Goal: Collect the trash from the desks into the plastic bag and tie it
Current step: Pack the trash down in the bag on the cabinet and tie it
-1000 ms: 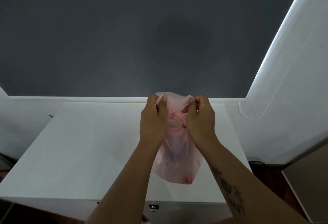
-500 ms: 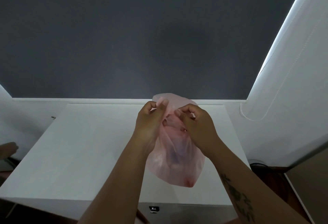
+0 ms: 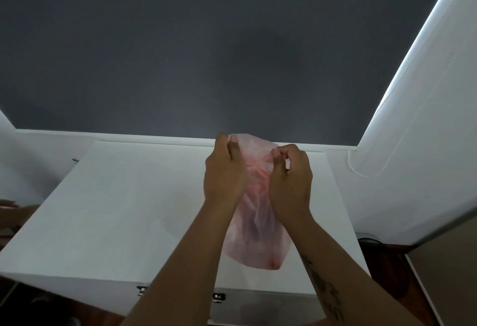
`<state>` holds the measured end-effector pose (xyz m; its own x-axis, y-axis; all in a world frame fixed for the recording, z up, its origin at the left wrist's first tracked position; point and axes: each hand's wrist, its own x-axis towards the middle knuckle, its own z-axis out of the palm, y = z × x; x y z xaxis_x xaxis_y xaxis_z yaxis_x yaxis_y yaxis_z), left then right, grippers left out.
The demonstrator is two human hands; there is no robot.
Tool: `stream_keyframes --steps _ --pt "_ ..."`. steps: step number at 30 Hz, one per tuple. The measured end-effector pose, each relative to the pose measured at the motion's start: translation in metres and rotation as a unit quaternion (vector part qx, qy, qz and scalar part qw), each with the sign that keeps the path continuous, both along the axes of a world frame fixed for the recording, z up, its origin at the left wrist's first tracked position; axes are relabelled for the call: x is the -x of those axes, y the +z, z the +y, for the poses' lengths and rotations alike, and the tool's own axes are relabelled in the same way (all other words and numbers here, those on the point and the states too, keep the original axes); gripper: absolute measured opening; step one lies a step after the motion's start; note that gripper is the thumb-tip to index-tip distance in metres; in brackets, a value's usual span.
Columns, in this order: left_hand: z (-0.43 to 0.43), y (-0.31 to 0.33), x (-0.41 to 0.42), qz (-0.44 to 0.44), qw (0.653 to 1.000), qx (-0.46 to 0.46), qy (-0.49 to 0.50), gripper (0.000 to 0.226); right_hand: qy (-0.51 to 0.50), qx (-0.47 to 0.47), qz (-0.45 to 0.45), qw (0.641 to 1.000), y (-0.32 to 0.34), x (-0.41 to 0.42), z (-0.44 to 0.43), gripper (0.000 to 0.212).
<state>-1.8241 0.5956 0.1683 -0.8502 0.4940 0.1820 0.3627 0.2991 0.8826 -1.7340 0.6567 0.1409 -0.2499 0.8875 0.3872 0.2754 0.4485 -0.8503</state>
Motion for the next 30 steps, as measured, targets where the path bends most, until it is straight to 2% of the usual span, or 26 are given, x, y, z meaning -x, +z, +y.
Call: stream_keyframes --steps 5,7,12,14,16,21,25,30 --pt "0.002 -0.002 -0.001 0.12 0.98 0.146 -0.067 0.029 0.036 -0.002 -0.088 0.995 -0.006 -0.002 0.011 0.015" --pt "0.002 -0.006 -0.001 0.14 0.973 0.157 -0.092 0.023 0.075 -0.002 -0.117 0.99 -0.007 -0.006 0.016 0.012" --pt "0.004 -0.007 0.005 0.01 0.994 0.056 -0.091 0.027 0.141 0.009 -0.138 0.98 0.003 -0.015 0.016 0.014" --pt "0.004 -0.004 0.005 -0.016 0.996 0.025 -0.088 0.027 0.169 0.031 -0.148 0.974 0.006 -0.018 0.013 0.028" --pt "0.004 -0.002 0.007 -0.034 0.995 0.003 -0.092 0.028 0.212 0.094 -0.142 0.962 0.013 -0.02 0.007 0.044" --pt "0.003 0.004 0.014 -0.034 0.993 -0.022 -0.112 0.028 0.267 0.194 -0.186 0.925 0.026 -0.016 0.005 0.029" --pt "-0.003 0.006 0.022 -0.019 0.992 -0.021 -0.123 0.031 0.288 0.305 -0.083 0.904 0.025 -0.016 0.013 0.025" --pt "-0.004 0.005 0.021 -0.048 0.989 0.02 -0.136 0.034 0.338 0.454 0.01 0.824 0.025 -0.021 0.017 0.029"
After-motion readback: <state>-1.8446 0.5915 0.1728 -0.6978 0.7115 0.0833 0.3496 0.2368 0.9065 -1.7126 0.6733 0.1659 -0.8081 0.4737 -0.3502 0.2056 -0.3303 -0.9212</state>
